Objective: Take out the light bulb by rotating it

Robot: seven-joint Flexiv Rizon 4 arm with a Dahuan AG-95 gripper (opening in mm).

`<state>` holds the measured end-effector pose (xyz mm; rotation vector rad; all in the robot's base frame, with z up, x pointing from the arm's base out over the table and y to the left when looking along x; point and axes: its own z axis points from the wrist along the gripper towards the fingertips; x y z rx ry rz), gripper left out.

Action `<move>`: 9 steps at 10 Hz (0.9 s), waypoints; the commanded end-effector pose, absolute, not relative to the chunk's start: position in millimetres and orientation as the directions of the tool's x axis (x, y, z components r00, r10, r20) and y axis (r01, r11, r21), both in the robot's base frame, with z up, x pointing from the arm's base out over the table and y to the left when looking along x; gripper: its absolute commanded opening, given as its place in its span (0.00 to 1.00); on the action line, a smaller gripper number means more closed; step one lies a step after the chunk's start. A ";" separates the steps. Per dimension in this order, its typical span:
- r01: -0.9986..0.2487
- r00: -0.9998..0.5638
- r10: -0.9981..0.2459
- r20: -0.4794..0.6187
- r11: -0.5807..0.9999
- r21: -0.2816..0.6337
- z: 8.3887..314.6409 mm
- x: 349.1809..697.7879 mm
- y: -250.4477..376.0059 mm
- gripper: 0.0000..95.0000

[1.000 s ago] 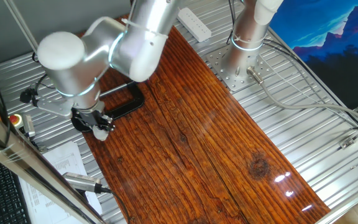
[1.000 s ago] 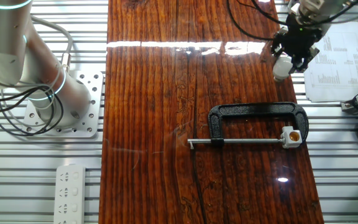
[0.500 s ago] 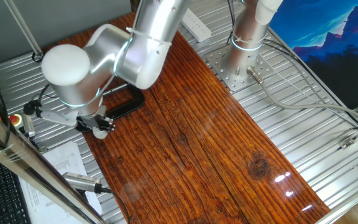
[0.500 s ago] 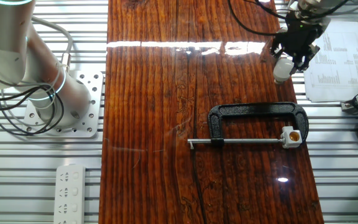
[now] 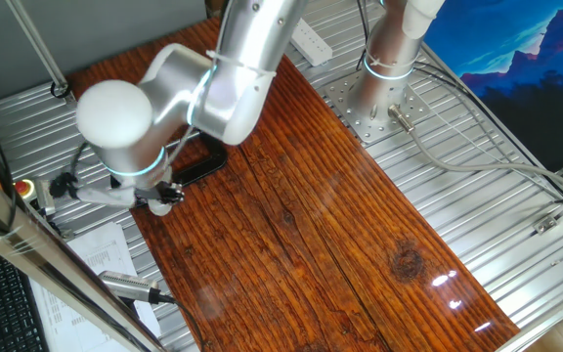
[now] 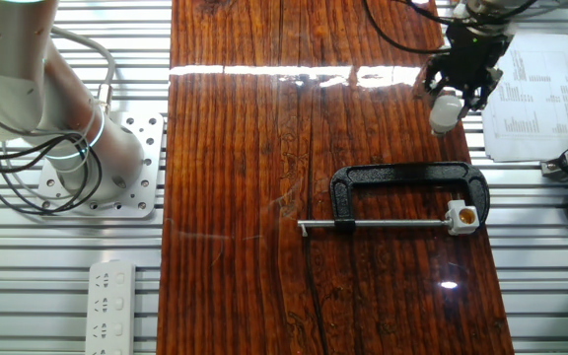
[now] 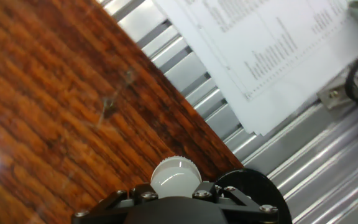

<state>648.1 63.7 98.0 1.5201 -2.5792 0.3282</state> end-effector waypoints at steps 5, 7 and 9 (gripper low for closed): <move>-0.969 -0.245 -0.896 0.371 0.221 -0.107 88.7 634.5 70.4 0.00; -0.975 -0.221 -0.880 0.421 0.189 -0.115 84.8 628.8 74.7 0.00; -0.982 -0.188 -0.882 0.432 0.158 -0.104 84.0 627.7 74.2 0.00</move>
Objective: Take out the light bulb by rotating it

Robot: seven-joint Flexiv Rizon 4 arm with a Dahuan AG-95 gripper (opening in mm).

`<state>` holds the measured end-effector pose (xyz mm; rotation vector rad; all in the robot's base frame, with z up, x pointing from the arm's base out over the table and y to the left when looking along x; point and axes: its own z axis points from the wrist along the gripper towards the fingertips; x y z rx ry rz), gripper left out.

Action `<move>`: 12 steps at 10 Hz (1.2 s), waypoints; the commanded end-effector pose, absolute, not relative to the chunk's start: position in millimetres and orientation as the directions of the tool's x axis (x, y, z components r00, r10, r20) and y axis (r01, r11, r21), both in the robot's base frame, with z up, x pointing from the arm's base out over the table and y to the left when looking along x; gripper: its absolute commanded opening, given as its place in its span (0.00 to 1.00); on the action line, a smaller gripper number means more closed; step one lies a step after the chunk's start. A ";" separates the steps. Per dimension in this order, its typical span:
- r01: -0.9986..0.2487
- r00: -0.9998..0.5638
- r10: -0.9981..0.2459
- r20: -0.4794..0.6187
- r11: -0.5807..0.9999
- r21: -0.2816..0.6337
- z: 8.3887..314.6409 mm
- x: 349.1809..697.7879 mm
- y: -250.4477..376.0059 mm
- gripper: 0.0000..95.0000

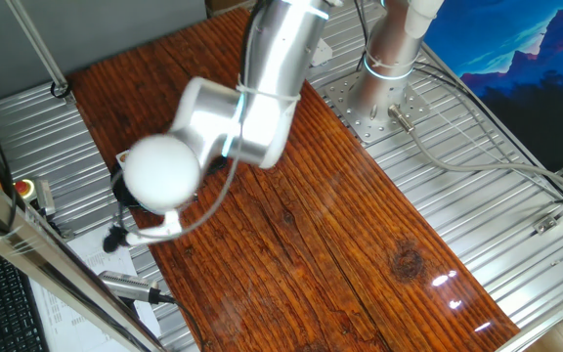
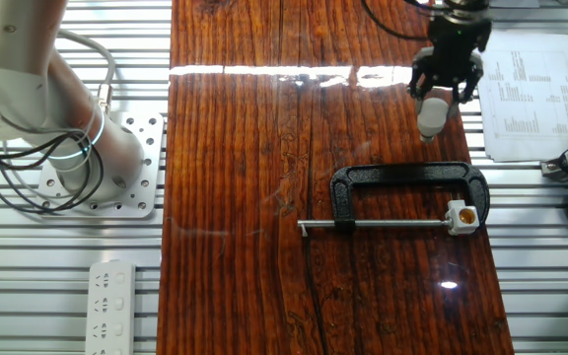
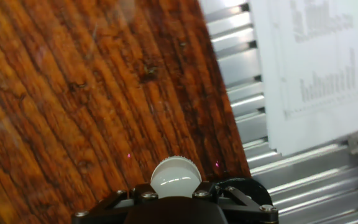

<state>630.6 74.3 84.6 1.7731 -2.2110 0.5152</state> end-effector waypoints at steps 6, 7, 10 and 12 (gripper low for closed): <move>-0.988 -0.154 -0.880 0.449 0.124 -0.095 80.0 620.4 71.6 0.20; -0.988 -0.154 -0.880 0.449 0.124 -0.095 80.0 620.4 71.6 0.20; -0.988 -0.154 -0.880 0.449 0.124 -0.095 80.0 620.4 71.6 0.20; -0.988 -0.154 -0.880 0.449 0.124 -0.095 80.0 620.4 71.6 0.20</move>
